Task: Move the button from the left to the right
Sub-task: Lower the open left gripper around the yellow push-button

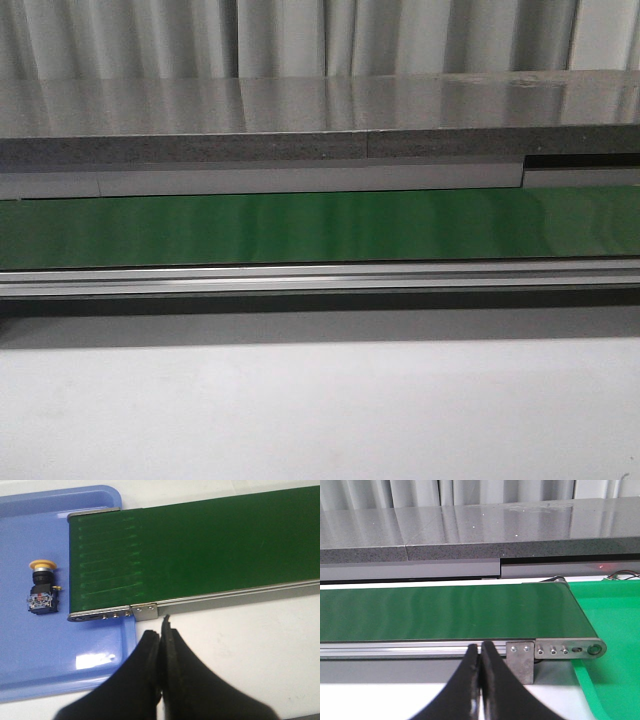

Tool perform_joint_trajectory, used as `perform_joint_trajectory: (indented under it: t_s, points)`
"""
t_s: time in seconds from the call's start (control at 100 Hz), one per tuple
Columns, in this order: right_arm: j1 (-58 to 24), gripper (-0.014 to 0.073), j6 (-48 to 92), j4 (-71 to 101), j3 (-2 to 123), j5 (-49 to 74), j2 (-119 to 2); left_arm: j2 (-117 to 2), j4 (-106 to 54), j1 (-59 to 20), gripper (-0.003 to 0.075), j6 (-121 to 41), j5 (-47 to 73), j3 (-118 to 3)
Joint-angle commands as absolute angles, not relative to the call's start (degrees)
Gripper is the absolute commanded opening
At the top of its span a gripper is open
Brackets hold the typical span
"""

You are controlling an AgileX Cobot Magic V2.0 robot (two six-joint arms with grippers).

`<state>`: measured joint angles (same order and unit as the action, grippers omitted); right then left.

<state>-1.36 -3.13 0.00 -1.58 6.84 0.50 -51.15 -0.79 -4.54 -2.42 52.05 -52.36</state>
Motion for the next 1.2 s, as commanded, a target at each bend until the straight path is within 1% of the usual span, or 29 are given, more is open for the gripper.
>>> perform_joint_trajectory:
  t_s: [0.0, 0.15, 0.2, 0.25, 0.32, 0.36, 0.37, 0.39, 0.4, 0.41, 0.44, 0.49, 0.54, 0.58, 0.99, 1.09, 1.19]
  points:
    - [-1.56, -0.0067, -3.01, -0.35, -0.73, 2.07, 1.83, -51.02, -1.48, -4.48, -0.002, -1.8, 48.74, -54.28]
    - [-1.56, -0.0067, -3.01, -0.35, -0.73, 2.07, 1.83, -51.02, -1.75, -4.48, -0.0008, -1.8, 49.07, -54.28]
    - [-1.56, -0.0067, -3.01, -0.35, -0.73, 2.07, 1.83, -51.02, -1.89, -4.48, 0.0027, -1.8, 49.22, -54.28]
    - [-1.56, -0.0067, -3.01, -0.35, -0.73, 2.07, 1.83, -51.02, -2.02, -4.48, 0.0087, -1.8, 49.35, -54.28]
    - [-1.56, -0.0067, -3.01, -0.35, -0.73, 2.07, 1.83, -51.02, -2.11, -4.48, 0.0209, -1.8, 49.39, -54.28]
    - [-1.56, -0.0067, -3.01, -0.35, -0.73, 2.07, 1.83, -51.02, -2.11, -4.48, 0.0302, -1.8, 49.39, -54.28]
    - [-1.56, -0.0067, -3.01, -0.35, -0.73, 2.07, 1.83, -51.02, -2.11, -4.48, 0.0336, -1.8, 49.39, -54.28]
    - [-1.56, -0.0067, -3.01, -0.35, -0.73, 2.07, 1.83, -51.02, -2.11, -4.48, 0.037, -1.8, 49.39, -54.28]
    - [-1.56, -0.0067, -3.01, -0.35, -0.73, 2.07, 1.83, -51.02, -2.11, -4.48, 0.0405, -1.8, 49.39, -54.28]
    - [-1.56, -0.0067, -3.01, -0.35, -0.73, 2.07, 1.83, -51.02, -2.11, -4.48, 0.0422, -1.8, 49.39, -54.28]
    - [-1.56, -0.0067, -3.01, -0.35, -0.73, 2.07, 1.83, -51.02, -2.11, -4.48, 0.0505, -1.8, 49.39, -54.28]
    - [-1.56, -0.0067, -3.01, -0.35, -0.73, 2.07, 1.83, -51.02, -2.11, -4.48, 0.0596, -1.8, 49.29, -54.28]
    - [-1.56, -0.0067, -3.01, -0.35, -0.73, 2.07, 1.83, -51.02, -2.11, -4.48, 0.0648, -1.8, 48.76, -54.28]
    - [-1.56, -0.0067, -3.01, -0.35, -0.73, 2.07, 1.83, -51.02, -2.11, -4.48, 0.0664, -1.8, 48.75, -54.28]
    - [-1.56, -0.0067, -3.01, -0.35, -0.73, 2.07, 1.83, -51.66, -1.94, -4.48, 0.066, -1.8, 46.96, -54.67]
    - [-1.56, -0.0067, -3.01, -0.35, -0.73, 2.07, 1.83, -53.81, -1.94, -2.72, 0.0659, -1.8, 46.86, -56.59]
    - [-1.56, -0.0067, -3.01, -0.35, -0.73, 2.07, 1.83, -57.26, -1.0, 0.91, 0.0659, -1.8, 46.86, -59.49]
